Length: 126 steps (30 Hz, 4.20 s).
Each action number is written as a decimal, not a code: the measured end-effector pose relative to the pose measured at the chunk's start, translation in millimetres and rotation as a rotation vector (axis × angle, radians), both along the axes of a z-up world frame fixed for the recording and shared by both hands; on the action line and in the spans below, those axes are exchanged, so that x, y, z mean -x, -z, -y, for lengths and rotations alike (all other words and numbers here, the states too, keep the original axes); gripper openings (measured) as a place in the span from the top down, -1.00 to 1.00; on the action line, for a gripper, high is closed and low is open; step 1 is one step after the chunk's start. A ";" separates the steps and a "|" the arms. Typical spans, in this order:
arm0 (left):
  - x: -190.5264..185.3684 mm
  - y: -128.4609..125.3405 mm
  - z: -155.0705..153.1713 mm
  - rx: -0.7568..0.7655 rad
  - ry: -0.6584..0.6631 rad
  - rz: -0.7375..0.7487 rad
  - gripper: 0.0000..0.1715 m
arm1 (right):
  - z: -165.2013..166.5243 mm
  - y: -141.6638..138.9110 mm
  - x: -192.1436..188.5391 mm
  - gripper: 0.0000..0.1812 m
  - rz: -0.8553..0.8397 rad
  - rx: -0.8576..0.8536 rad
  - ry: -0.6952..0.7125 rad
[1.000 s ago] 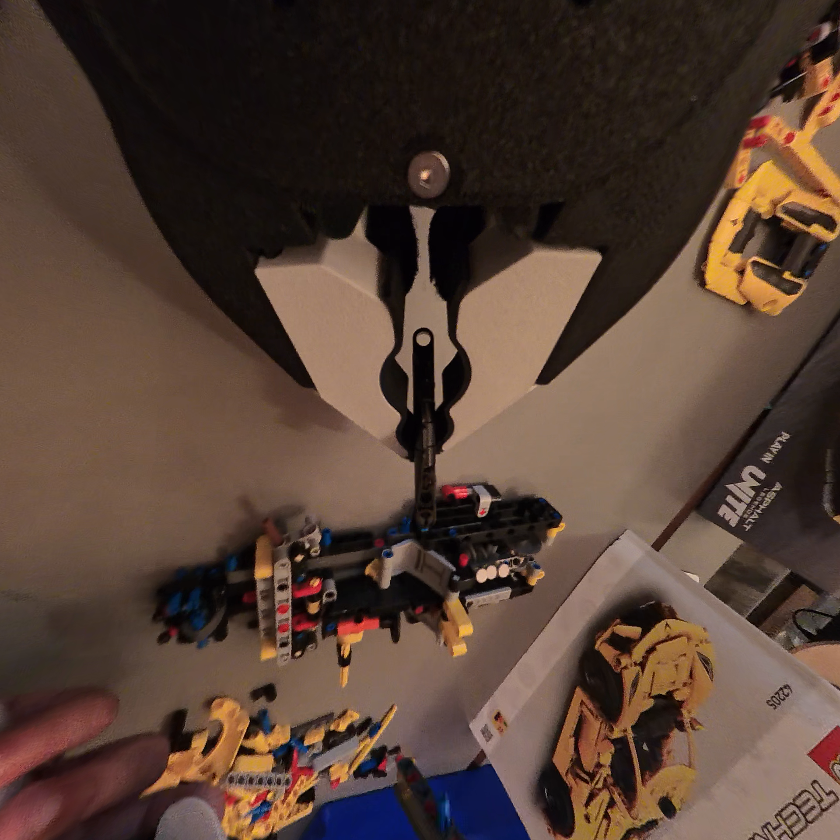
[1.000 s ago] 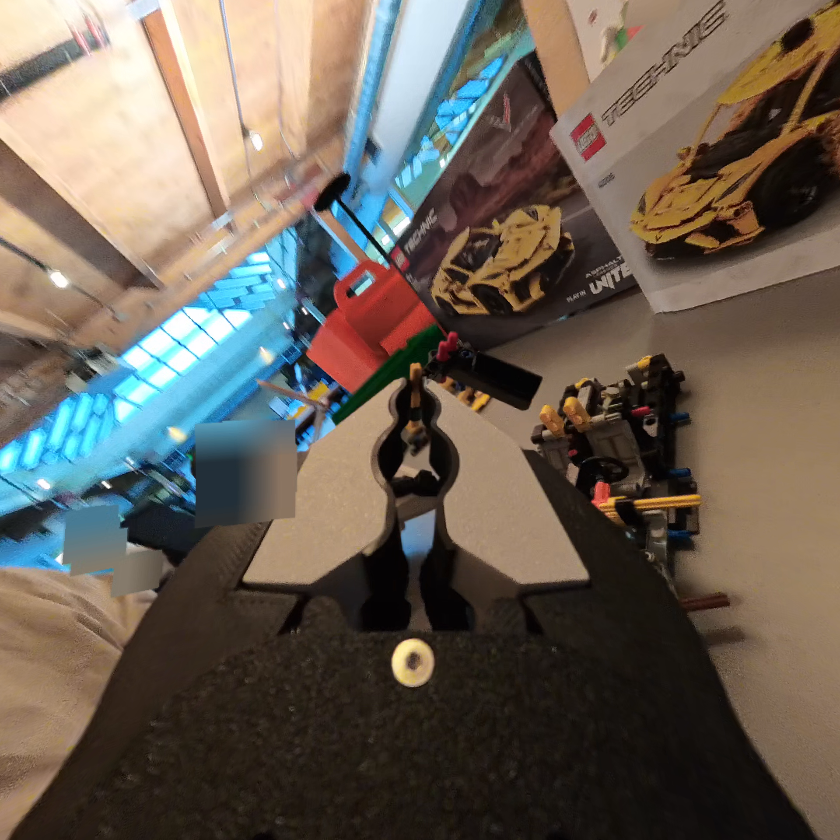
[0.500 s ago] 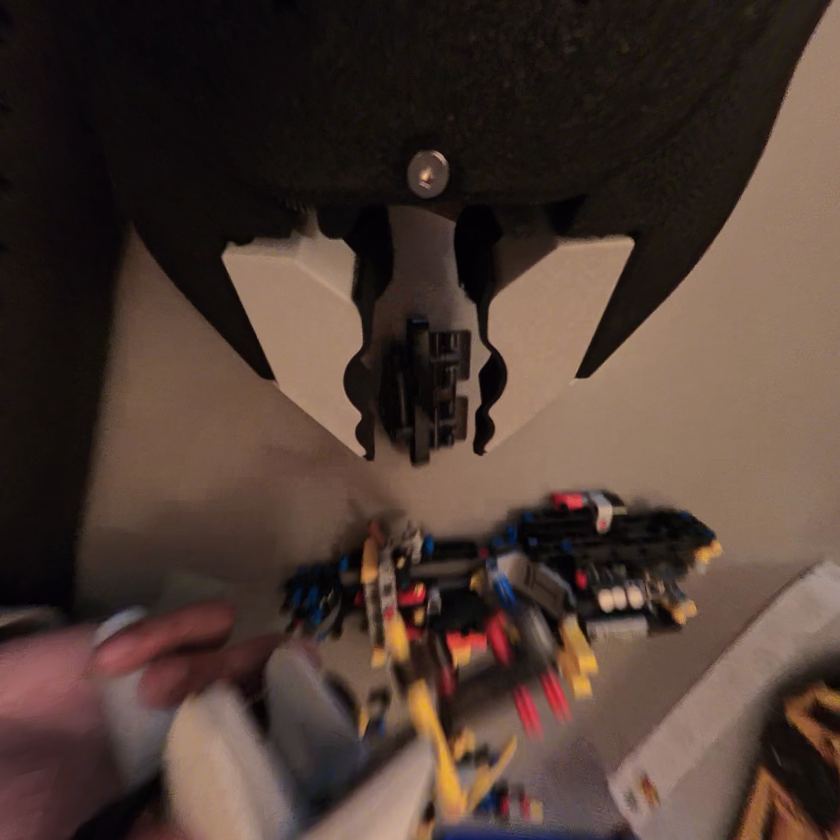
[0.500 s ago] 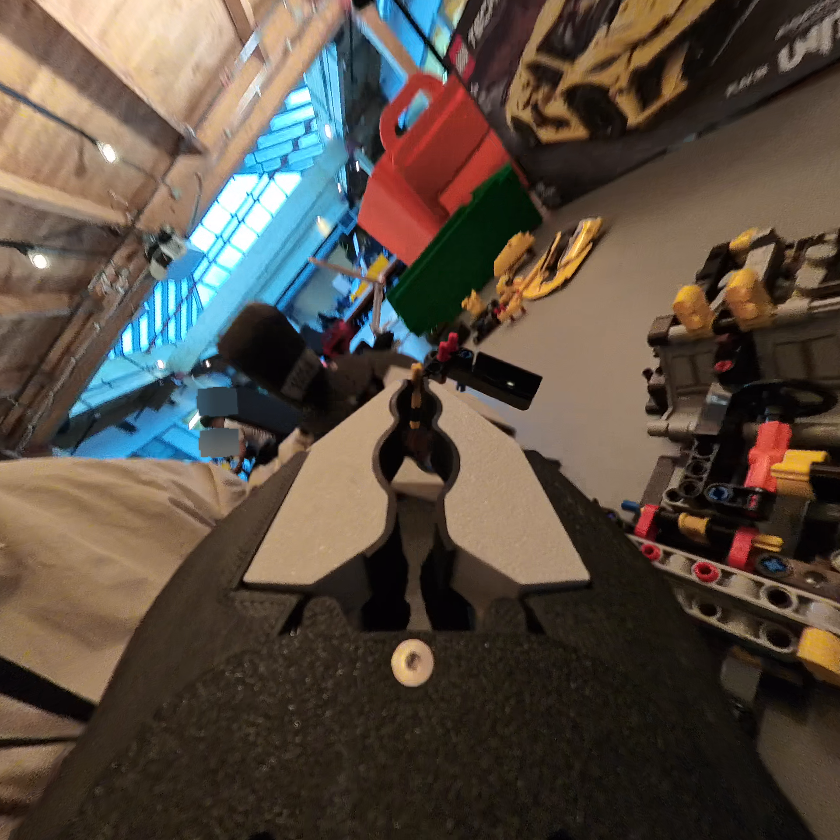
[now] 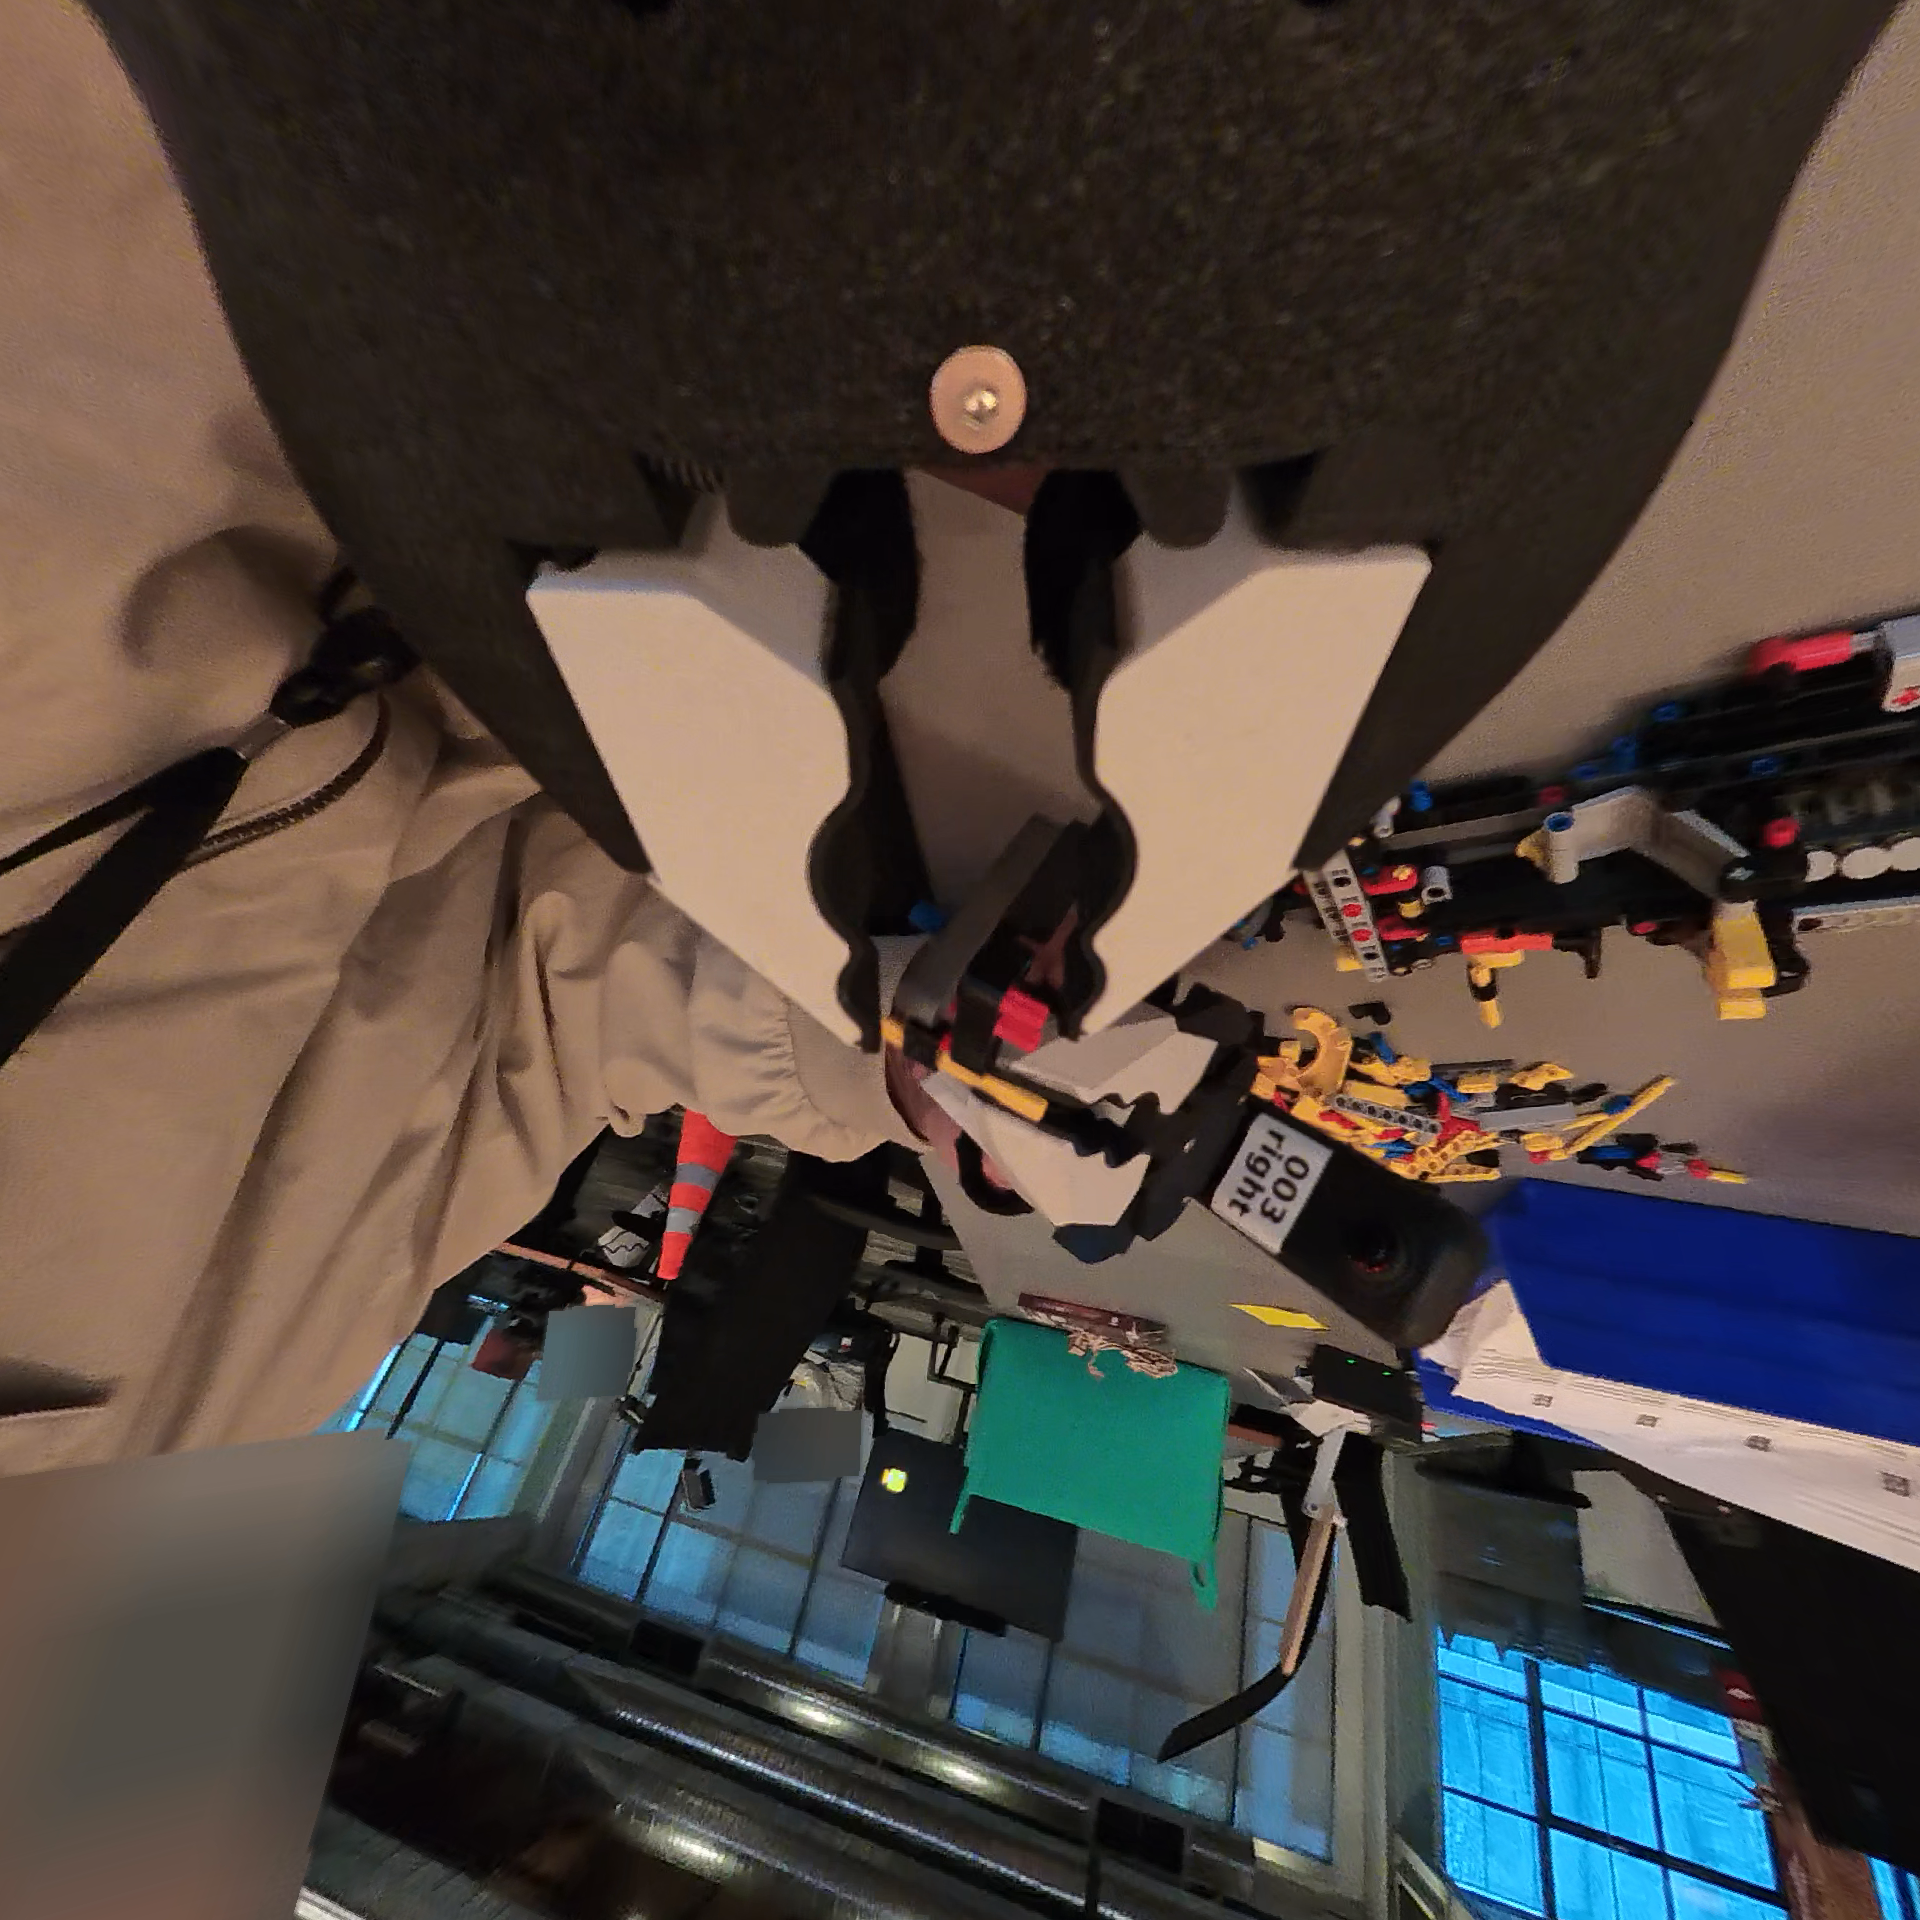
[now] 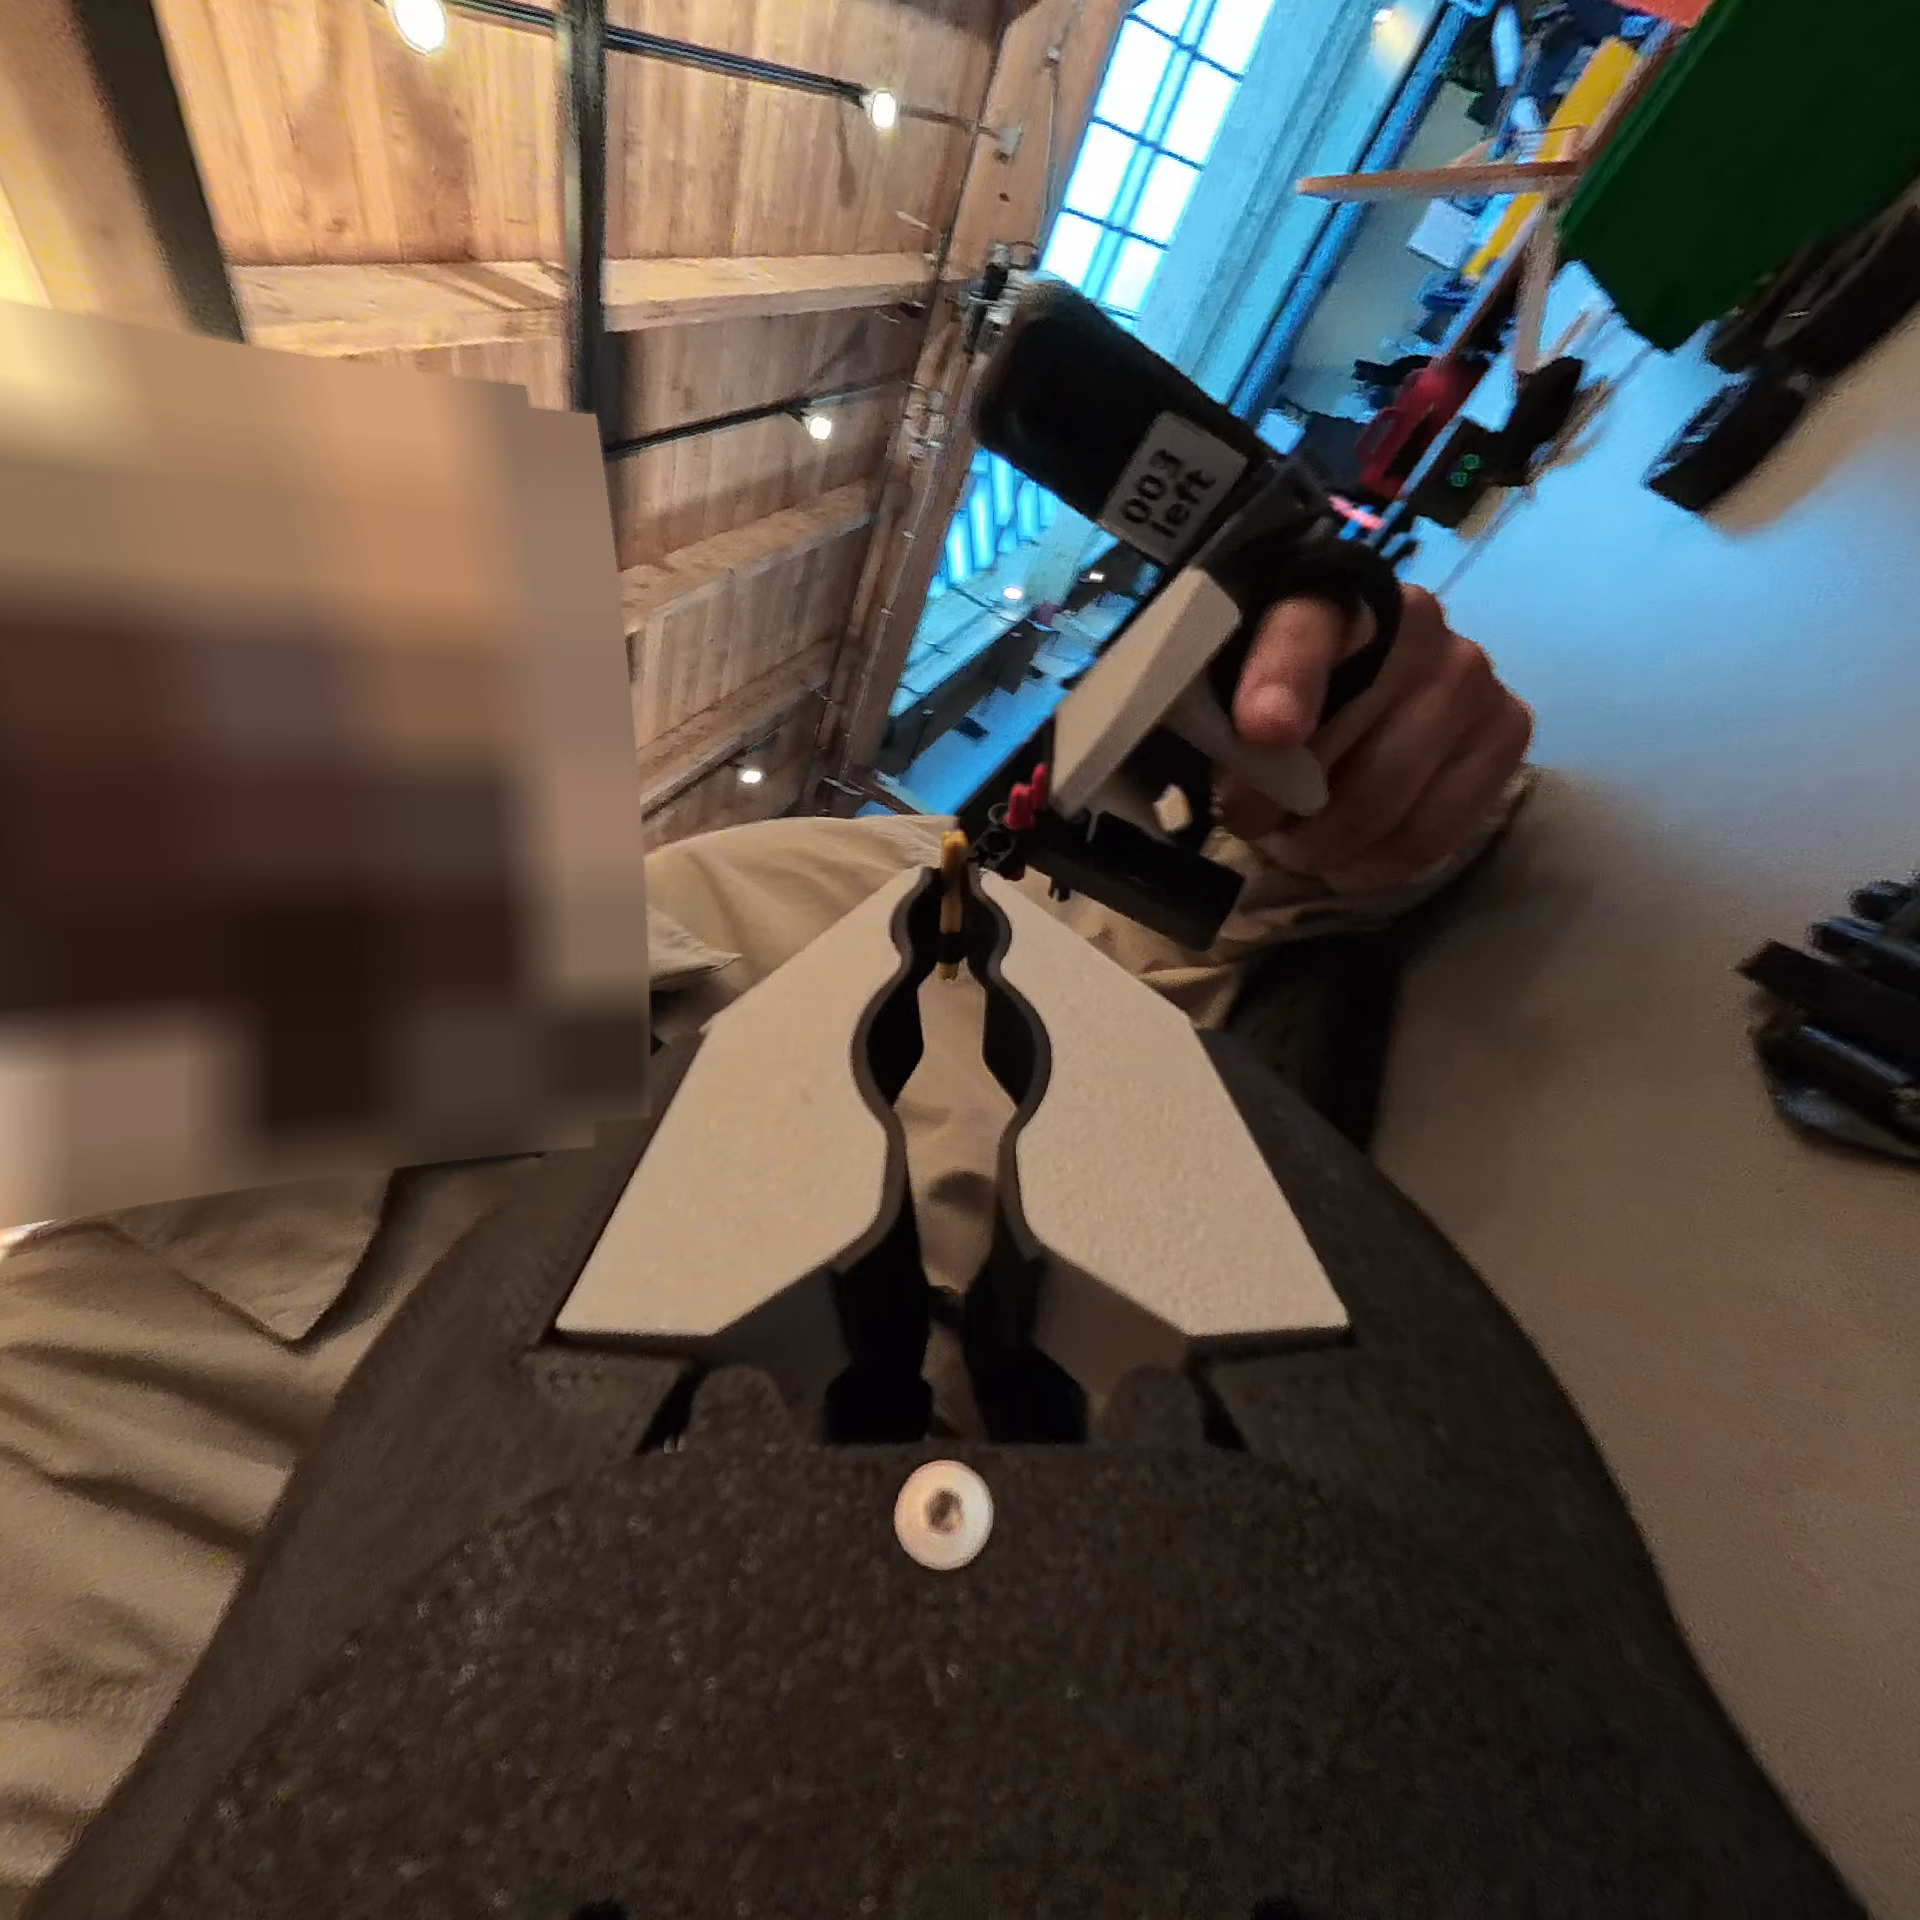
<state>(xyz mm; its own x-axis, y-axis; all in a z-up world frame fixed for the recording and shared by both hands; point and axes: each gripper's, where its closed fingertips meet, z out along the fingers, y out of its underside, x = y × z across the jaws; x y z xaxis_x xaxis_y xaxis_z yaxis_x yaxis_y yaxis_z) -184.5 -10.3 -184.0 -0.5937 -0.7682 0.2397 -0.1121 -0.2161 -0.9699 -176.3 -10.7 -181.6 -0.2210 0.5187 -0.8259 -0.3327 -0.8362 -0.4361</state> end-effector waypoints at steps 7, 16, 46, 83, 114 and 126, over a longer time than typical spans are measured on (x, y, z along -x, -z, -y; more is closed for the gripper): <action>-4.9 1.9 -20.6 -0.036 -0.105 0.001 0.77 | -20.5 4.9 -8.7 0.88 0.101 -0.047 0.180; -15.1 32.0 -63.2 -0.240 -0.335 -0.118 0.78 | -52.0 30.6 -28.3 0.64 0.949 -0.716 0.774; -19.4 79.1 -46.1 -0.788 -0.330 -0.137 0.78 | -57.0 83.8 -21.5 0.54 1.431 -0.917 0.665; -17.8 -31.2 -28.5 0.278 -0.142 0.169 0.78 | -32.8 -35.4 -11.8 0.56 0.523 -0.763 0.879; -32.5 -38.5 -11.7 0.343 -0.208 0.242 0.77 | -21.3 -56.3 -18.1 0.74 0.172 -0.651 0.807; -32.6 -40.0 -13.9 0.461 -0.157 0.207 0.77 | -22.7 -57.6 -19.6 0.73 0.053 -0.496 0.714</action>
<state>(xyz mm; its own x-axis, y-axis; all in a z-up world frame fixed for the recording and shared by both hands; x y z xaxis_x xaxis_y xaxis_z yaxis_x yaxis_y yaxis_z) -152.0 3.6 -144.0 -0.5505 -0.6944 0.4633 0.1403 -0.6240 -0.7687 -156.8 12.0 -124.0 0.3267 0.8213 -0.4678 -0.6736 -0.1448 -0.7247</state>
